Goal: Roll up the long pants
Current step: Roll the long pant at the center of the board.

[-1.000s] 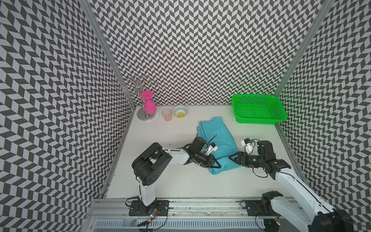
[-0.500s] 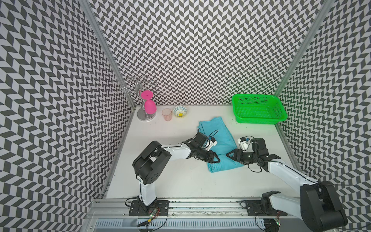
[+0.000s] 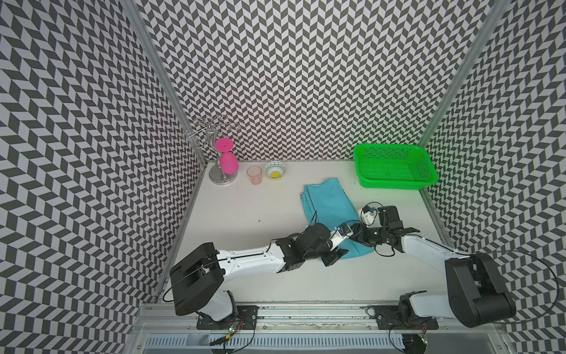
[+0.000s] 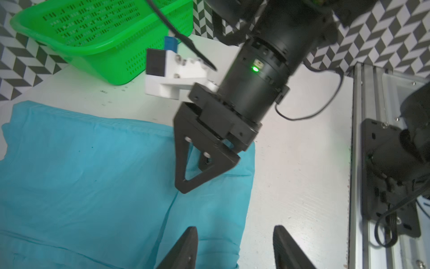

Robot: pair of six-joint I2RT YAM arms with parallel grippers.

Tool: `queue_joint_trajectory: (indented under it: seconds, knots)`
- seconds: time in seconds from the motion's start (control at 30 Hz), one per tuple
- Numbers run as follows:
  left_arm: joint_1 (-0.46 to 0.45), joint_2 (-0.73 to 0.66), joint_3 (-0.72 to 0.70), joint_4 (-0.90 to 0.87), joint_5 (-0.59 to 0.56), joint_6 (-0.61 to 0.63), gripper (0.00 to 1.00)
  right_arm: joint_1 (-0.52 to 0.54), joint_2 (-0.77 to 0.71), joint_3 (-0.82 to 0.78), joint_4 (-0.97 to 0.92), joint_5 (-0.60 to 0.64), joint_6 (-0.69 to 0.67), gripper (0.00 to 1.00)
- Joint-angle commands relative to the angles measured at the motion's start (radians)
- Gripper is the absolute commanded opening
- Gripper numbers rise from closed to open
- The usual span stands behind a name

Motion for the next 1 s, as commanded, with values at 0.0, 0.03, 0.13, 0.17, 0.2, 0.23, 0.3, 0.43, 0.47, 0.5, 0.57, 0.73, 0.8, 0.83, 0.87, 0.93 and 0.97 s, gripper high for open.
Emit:
queue_joint_trajectory:
  seconds: [0.0,0.03,0.13,0.17,0.2,0.23,0.3,0.43,0.47,0.5,0.57,0.73,0.8,0.83,0.87,0.93,0.97]
  knots:
    - [-0.005,0.032,-0.04,0.111,-0.028,0.105,0.56,-0.01,0.033,0.024,0.042,0.006,-0.038,0.63]
    - [-0.005,0.046,-0.045,0.118,-0.032,0.117,0.57,-0.012,0.039,0.025,0.041,0.004,-0.04,0.63]
    - [-0.002,0.1,-0.062,0.149,-0.081,0.144,0.57,-0.025,0.057,0.03,0.042,-0.006,-0.052,0.63]
    - [0.005,0.12,-0.068,0.153,-0.103,0.156,0.59,-0.031,0.061,0.032,0.041,-0.014,-0.056,0.63]
    - [0.013,0.138,-0.07,0.151,-0.11,0.172,0.6,-0.038,0.067,0.035,0.037,-0.023,-0.062,0.63]
    - [0.019,0.153,-0.075,0.151,-0.12,0.185,0.61,-0.042,0.07,0.038,0.034,-0.03,-0.069,0.63]
    - [0.029,0.18,-0.077,0.141,-0.137,0.218,0.62,-0.052,0.078,0.046,0.02,-0.032,-0.087,0.63]
    - [0.029,0.222,-0.081,0.127,-0.187,0.248,0.67,-0.074,0.093,0.055,0.019,-0.046,-0.096,0.63]
    - [0.03,0.228,-0.088,0.136,-0.187,0.254,0.71,-0.075,0.096,0.058,0.02,-0.046,-0.095,0.62]
    - [0.028,0.233,-0.095,0.142,-0.193,0.26,0.76,-0.075,0.099,0.063,0.02,-0.045,-0.095,0.62]
    - [0.026,0.253,-0.102,0.154,-0.21,0.275,0.82,-0.076,0.104,0.075,0.018,-0.043,-0.093,0.62]
    - [0.025,0.302,-0.102,0.169,-0.271,0.318,0.83,-0.076,0.124,0.112,0.003,-0.045,-0.096,0.62]
    - [0.014,0.324,-0.099,0.173,-0.323,0.341,0.82,-0.077,0.131,0.124,-0.003,-0.044,-0.097,0.62]
    - [0.007,0.337,-0.1,0.188,-0.361,0.348,0.82,-0.077,0.132,0.127,-0.003,-0.043,-0.095,0.62]
    - [0.001,0.345,-0.106,0.202,-0.395,0.357,0.81,-0.077,0.136,0.132,-0.002,-0.042,-0.094,0.62]
    - [-0.004,0.353,-0.112,0.225,-0.446,0.36,0.76,-0.078,0.142,0.136,-0.002,-0.042,-0.093,0.62]
    - [-0.005,0.352,-0.108,0.221,-0.459,0.354,0.72,-0.08,0.143,0.137,-0.001,-0.042,-0.092,0.62]
